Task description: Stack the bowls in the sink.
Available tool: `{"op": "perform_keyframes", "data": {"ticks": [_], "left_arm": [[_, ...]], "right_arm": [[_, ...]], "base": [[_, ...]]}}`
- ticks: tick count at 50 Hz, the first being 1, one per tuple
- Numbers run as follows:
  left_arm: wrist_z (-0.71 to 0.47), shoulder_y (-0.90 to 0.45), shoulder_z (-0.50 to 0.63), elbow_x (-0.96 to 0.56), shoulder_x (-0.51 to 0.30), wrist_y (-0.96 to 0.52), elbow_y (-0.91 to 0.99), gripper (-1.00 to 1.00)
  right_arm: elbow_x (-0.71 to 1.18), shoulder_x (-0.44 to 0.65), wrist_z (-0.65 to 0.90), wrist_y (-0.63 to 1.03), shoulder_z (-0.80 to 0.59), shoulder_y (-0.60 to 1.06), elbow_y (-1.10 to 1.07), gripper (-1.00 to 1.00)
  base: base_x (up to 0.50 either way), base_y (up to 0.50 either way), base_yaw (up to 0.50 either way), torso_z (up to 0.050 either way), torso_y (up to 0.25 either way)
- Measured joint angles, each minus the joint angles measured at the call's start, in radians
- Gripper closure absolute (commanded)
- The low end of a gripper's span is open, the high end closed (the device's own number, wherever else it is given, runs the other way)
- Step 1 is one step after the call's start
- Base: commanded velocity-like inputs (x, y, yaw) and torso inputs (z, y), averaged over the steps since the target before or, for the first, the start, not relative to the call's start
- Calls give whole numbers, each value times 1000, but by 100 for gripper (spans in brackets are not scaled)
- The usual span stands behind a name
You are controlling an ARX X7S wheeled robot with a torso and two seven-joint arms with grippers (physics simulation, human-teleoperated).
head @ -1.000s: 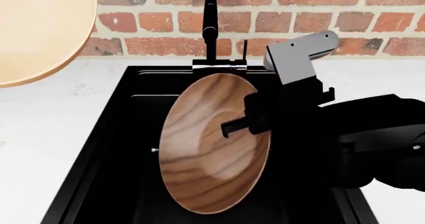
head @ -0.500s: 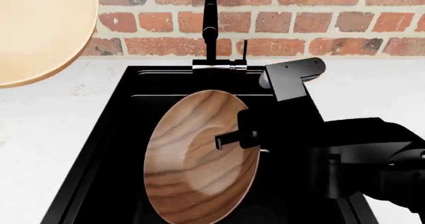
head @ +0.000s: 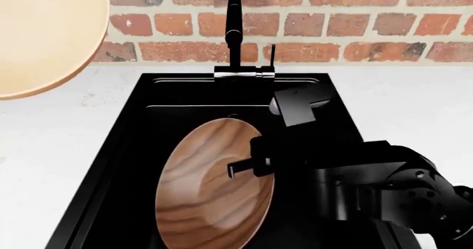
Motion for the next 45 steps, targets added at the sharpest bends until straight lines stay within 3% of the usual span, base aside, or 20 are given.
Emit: {"op": "perform_keyframes", "data": {"ticks": [45], "left_arm": [[12,27,-13,3,-10,9,7,100]], "right_arm": [[-82,-90,-91,-4,-79,-80,119,100]], "base": [[0,0,0,0,0]]}}
